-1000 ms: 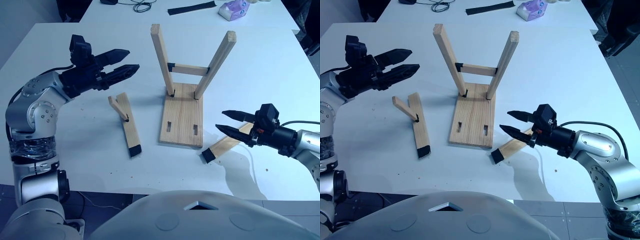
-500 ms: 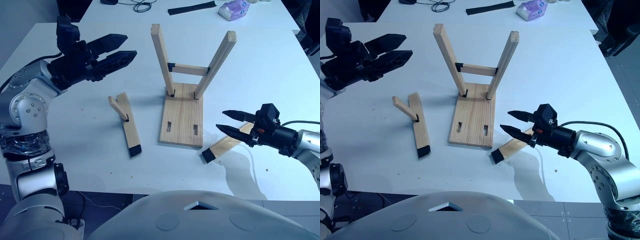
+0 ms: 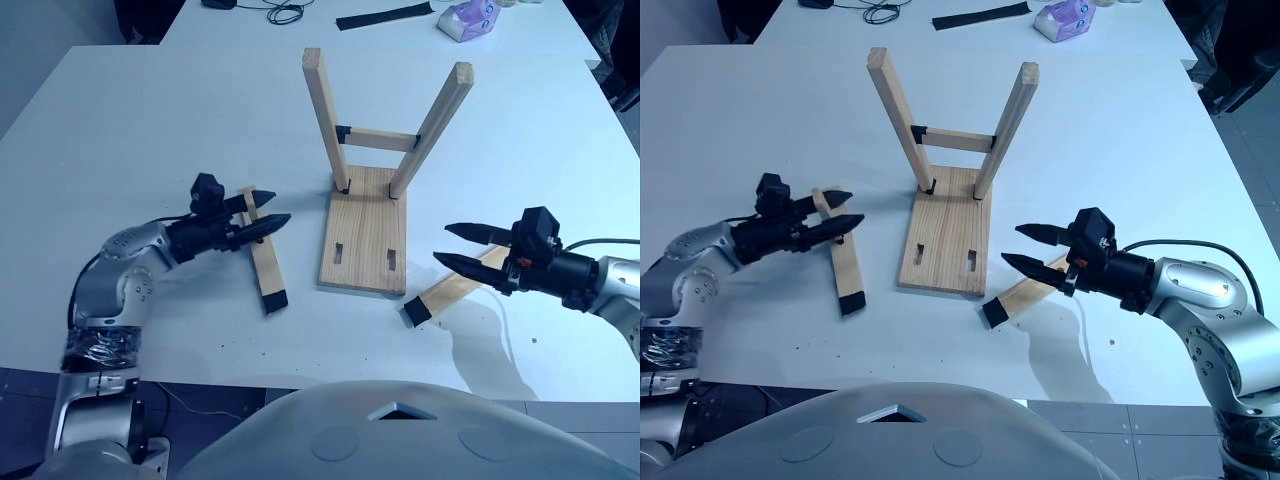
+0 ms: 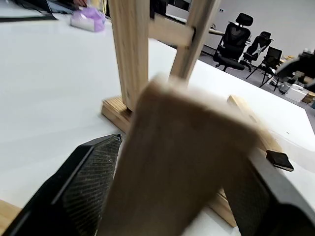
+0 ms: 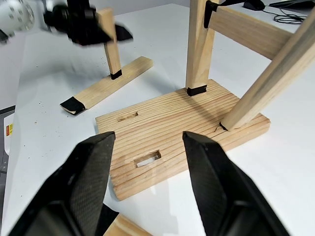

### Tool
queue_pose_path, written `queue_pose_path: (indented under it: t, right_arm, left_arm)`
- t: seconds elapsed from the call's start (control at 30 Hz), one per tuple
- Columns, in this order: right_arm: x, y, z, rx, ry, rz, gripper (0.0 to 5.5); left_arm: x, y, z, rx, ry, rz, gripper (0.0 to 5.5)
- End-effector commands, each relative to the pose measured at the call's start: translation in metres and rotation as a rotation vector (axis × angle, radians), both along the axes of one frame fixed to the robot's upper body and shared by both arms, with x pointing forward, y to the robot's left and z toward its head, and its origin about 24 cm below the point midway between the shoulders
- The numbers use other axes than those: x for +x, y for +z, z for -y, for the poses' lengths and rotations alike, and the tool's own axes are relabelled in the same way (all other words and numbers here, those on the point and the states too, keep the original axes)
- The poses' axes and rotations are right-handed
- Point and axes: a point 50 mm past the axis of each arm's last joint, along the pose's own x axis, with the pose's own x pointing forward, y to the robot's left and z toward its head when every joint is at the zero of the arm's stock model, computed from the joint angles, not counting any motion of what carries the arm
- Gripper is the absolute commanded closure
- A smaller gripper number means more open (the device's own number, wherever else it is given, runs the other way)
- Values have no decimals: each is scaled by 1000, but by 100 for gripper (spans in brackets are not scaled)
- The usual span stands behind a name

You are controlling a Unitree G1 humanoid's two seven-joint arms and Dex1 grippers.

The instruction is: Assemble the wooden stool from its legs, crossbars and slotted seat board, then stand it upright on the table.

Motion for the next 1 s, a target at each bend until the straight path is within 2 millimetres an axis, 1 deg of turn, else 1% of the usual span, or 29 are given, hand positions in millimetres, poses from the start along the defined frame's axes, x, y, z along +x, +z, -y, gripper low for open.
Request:
queue_pose_path:
  t: [0.03, 0.13, 0.33, 0.5, 0.6, 0.77, 1.0]
  right_arm:
    - [1, 1, -1, -6, -5, 3, 297]
    - [0, 0, -2, 4, -13, 9, 297]
    - [2, 0, -4, 12, -15, 20, 297]
    - [3, 1, -5, 12, -16, 25, 297]
    - [3, 1, -5, 14, -18, 28, 297]
    - [2, 0, -6, 17, -20, 29, 297]
    - [2, 0, -7, 22, -24, 31, 297]
  left_arm:
    - [14, 20, -1, -13, -4, 74, 211]
    - [20, 31, -2, -17, -14, 103, 211]
    - [22, 46, -2, -37, -26, 146, 211]
    - [27, 69, 6, -93, -42, 194, 211]
    - [27, 80, 12, -115, -58, 211, 211]
    - [26, 89, 20, -132, -85, 225, 211]
    - [27, 94, 22, -134, -94, 228, 211]
